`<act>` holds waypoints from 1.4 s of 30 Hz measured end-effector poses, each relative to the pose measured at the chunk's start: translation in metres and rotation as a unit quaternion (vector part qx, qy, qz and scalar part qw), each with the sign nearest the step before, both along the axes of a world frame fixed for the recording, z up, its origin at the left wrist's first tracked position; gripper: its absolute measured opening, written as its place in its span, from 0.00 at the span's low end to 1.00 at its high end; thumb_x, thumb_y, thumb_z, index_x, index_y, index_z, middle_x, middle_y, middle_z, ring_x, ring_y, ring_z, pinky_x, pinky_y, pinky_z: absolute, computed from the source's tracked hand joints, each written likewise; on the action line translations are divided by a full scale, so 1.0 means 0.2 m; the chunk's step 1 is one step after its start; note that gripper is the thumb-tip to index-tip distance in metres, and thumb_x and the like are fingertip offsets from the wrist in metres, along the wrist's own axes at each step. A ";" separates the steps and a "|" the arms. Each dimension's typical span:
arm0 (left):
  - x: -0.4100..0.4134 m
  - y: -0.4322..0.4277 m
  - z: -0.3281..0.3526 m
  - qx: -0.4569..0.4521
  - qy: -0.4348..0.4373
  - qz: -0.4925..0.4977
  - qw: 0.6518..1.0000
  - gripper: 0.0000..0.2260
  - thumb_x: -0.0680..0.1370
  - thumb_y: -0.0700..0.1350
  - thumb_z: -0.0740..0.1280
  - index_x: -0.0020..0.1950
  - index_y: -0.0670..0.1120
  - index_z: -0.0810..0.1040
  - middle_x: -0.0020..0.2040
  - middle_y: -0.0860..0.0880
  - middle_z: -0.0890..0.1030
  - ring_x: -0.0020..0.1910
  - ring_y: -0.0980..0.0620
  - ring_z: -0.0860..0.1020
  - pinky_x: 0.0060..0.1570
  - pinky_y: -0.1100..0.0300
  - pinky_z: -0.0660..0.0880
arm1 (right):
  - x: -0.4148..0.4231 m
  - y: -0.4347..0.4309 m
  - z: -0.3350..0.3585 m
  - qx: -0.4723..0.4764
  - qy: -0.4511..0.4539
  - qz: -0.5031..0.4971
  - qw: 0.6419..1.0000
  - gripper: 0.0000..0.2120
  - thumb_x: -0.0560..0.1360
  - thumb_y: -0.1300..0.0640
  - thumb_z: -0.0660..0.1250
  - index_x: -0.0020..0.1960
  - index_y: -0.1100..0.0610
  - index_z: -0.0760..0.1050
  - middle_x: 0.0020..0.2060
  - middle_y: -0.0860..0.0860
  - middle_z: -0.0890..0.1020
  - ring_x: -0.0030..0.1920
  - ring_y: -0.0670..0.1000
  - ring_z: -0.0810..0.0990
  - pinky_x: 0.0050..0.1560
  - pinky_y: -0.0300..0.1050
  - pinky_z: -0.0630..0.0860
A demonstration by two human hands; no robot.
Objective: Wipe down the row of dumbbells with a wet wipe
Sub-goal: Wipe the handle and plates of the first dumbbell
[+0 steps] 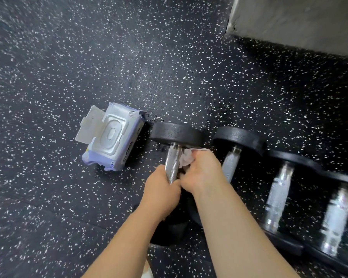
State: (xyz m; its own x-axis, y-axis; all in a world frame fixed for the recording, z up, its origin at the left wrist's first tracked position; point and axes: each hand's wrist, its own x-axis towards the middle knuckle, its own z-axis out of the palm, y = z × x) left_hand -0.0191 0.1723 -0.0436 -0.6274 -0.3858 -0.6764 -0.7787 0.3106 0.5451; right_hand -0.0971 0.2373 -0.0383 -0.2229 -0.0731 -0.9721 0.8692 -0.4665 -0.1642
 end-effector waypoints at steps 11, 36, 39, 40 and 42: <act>0.01 0.04 0.01 0.013 -0.004 -0.018 1.000 0.06 0.75 0.41 0.67 0.44 0.47 0.70 0.41 0.47 0.77 0.37 0.51 0.75 0.37 0.57 0.73 | 0.01 0.18 0.10 -0.082 0.082 -0.010 0.993 0.15 0.75 0.75 0.54 0.32 0.66 0.70 0.25 0.56 0.78 0.32 0.51 0.78 0.36 0.38 0.78; -0.06 -0.04 0.08 0.238 -0.022 0.084 0.967 0.12 0.71 0.37 0.71 0.33 0.43 0.69 0.24 0.46 0.69 0.21 0.50 0.66 0.26 0.61 0.67 | -0.06 0.10 0.07 -0.155 0.032 -0.135 0.978 0.14 0.76 0.76 0.49 0.41 0.68 0.71 0.39 0.59 0.76 0.41 0.54 0.76 0.48 0.42 0.74; -0.07 -0.05 0.10 0.321 -0.067 0.111 0.938 0.11 0.73 0.36 0.68 0.33 0.45 0.69 0.24 0.48 0.67 0.21 0.52 0.64 0.26 0.61 0.66 | -0.05 0.06 -0.02 -0.135 0.044 -0.107 0.984 0.13 0.75 0.76 0.51 0.40 0.66 0.71 0.37 0.58 0.74 0.37 0.53 0.73 0.51 0.41 0.74; -0.07 -0.06 0.09 0.332 -0.085 0.116 0.932 0.11 0.73 0.36 0.67 0.33 0.45 0.69 0.24 0.48 0.67 0.21 0.52 0.64 0.26 0.62 0.65 | -0.05 0.07 -0.02 -0.130 0.050 -0.106 0.985 0.13 0.75 0.76 0.51 0.40 0.67 0.71 0.37 0.58 0.74 0.37 0.53 0.73 0.49 0.41 0.74; -0.09 -0.06 0.06 0.330 -0.117 0.122 0.929 0.11 0.73 0.36 0.66 0.31 0.44 0.70 0.25 0.48 0.69 0.22 0.52 0.66 0.25 0.63 0.66 | -0.06 0.08 0.00 -0.107 0.054 -0.097 0.988 0.11 0.76 0.75 0.53 0.41 0.67 0.71 0.37 0.58 0.75 0.39 0.53 0.75 0.46 0.42 0.77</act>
